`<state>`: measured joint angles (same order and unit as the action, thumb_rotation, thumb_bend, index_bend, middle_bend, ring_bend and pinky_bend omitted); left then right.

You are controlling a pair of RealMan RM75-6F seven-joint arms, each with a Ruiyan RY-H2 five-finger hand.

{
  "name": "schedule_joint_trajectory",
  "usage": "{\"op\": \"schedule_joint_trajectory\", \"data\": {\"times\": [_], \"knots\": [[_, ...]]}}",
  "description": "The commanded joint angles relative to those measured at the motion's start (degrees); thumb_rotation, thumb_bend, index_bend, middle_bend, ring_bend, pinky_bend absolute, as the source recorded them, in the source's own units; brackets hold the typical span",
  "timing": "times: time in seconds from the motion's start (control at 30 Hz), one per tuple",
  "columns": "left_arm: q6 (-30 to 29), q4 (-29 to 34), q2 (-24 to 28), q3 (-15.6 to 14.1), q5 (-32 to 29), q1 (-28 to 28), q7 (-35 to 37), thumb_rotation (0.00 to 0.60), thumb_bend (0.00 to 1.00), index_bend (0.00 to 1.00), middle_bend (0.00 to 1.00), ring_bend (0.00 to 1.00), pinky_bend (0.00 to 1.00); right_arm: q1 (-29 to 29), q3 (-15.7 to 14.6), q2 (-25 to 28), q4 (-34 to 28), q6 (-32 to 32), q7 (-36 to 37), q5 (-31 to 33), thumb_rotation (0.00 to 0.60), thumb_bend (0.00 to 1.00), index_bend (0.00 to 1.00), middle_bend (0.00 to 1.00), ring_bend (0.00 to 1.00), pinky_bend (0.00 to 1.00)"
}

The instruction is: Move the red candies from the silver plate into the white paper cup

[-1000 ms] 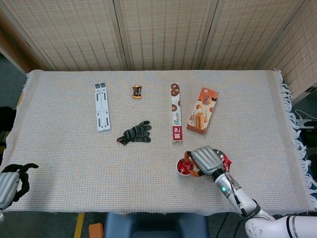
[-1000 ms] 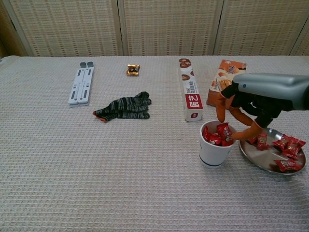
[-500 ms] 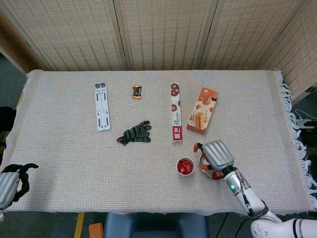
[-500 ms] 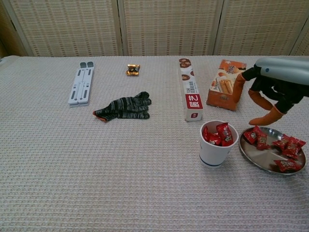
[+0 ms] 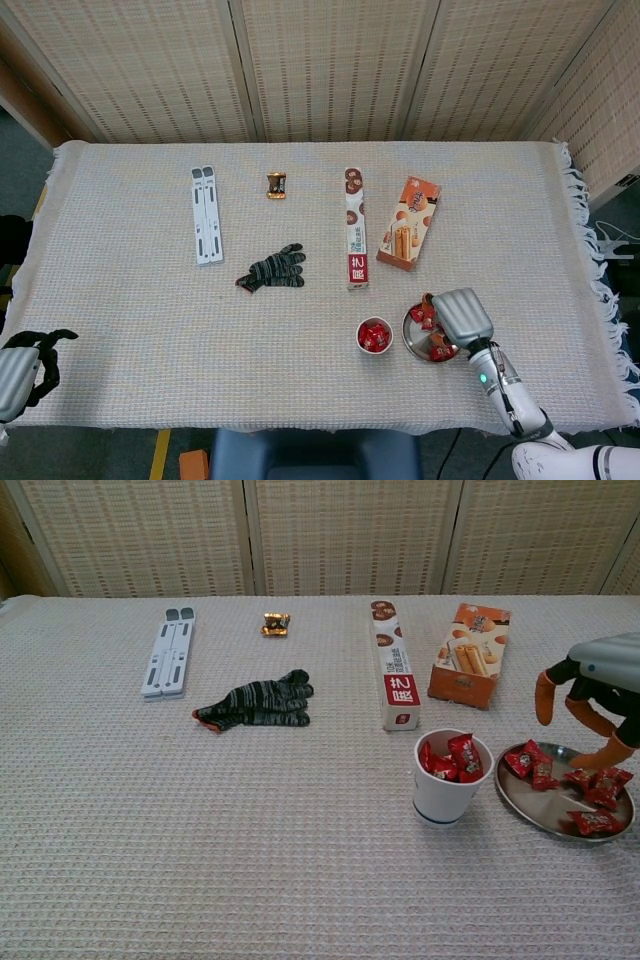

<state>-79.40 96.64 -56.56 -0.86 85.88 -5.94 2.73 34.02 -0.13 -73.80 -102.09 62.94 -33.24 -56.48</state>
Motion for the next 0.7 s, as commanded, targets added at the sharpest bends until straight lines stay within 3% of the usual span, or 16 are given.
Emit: {"op": "schedule_joint_trajectory", "data": {"times": [0.03,0.3,0.7], "knots": [[0.0,0.0,-0.02,-0.01,0.0,0.01,-0.03,0.6,0.64,0.31,0.41,0.31,0.25,0.18,-0.3,-2.42,4.42,-1.64,-1.79,3.42,0.6,0.1,0.46,0.77,0.82,1.0],[0.06,-0.02,-0.07,0.02,-0.11,-0.01,-0.15,0.6,0.64,0.31,0.4,0.31,0.25,0.79,0.44,-6.35,10.29,-3.04,-3.15,5.92,0.6,0.1,0.44,0.77,0.81,1.0],[0.05,-0.04,0.02,0.08,-0.22,0.0,0.11,0.6,0.64,0.31,0.4,0.31,0.25,1.0,0.77,-8.81,13.35,-5.17,-1.84,5.35,0.6,0.1,0.45,0.77,0.81,1.0]]}}
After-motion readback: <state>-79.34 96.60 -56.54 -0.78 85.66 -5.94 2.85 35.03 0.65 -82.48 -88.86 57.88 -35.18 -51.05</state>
